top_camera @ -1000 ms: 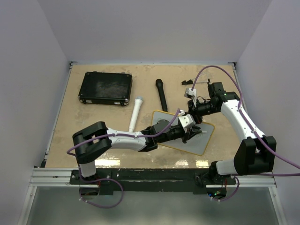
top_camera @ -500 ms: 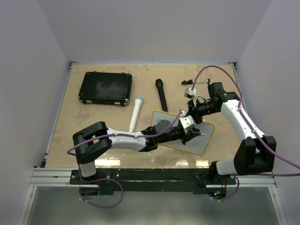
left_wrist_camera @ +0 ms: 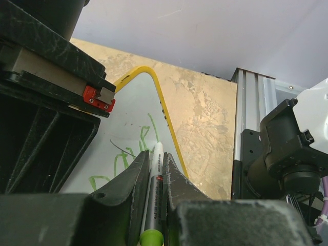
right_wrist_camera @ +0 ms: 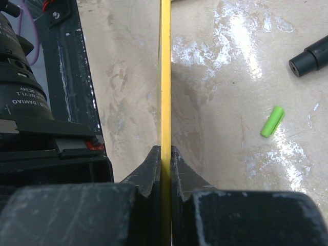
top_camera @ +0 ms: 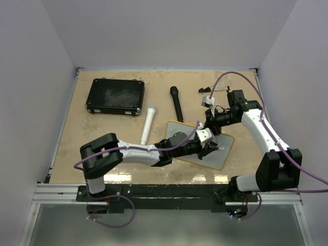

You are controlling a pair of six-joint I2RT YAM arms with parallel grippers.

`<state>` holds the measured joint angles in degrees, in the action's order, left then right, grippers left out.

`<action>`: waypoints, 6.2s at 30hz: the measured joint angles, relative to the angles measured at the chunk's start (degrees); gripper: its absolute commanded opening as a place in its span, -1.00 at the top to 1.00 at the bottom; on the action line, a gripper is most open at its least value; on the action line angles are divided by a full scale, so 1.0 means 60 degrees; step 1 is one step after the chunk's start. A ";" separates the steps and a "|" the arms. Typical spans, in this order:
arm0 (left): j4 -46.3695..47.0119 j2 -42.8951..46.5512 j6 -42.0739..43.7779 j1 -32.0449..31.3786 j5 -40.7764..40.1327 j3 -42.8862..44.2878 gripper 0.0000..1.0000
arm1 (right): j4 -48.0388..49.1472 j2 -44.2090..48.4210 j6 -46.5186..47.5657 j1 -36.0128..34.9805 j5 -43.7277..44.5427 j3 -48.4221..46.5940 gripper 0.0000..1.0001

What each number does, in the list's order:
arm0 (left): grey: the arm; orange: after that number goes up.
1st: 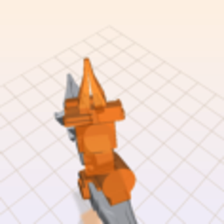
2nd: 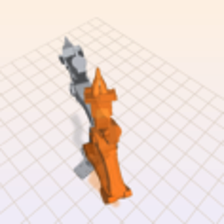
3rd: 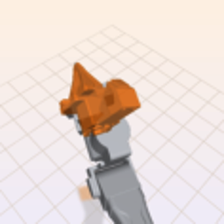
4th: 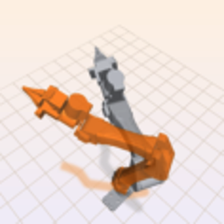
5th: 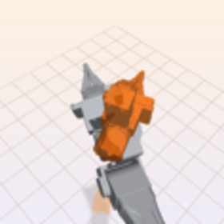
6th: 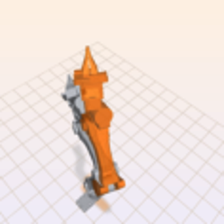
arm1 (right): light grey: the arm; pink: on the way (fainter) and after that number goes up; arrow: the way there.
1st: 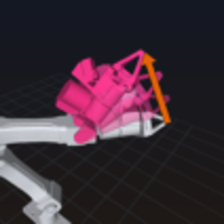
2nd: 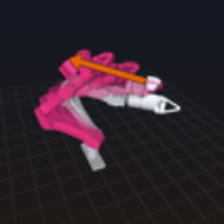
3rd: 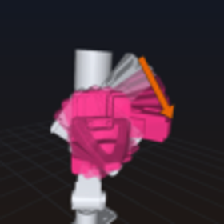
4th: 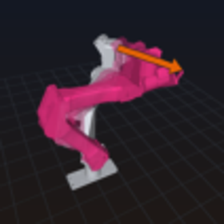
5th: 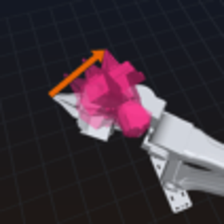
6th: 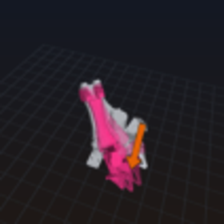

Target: Write a sentence on the whiteboard

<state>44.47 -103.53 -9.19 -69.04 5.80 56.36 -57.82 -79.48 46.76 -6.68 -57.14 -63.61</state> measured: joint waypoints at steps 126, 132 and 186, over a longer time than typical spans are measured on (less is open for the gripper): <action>0.2477 0.7453 0.0069 0.1005 -0.2707 -0.8914 1.00 | -0.0914 0.0951 0.0973 -0.0004 0.0991 -0.0317 1.00; 0.2994 0.6481 0.0900 0.1005 -0.2550 -0.8852 1.00 | -0.0925 0.0630 0.1078 -0.0011 0.0790 -0.0335 1.00; -0.2393 0.9300 0.3705 0.1563 0.2109 -0.5450 1.00 | -0.1501 0.0739 0.2881 -0.0138 -0.0004 -0.0160 1.00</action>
<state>30.11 -47.72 13.04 -59.66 18.46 23.66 -66.83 -75.05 64.05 -7.51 -57.17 -64.58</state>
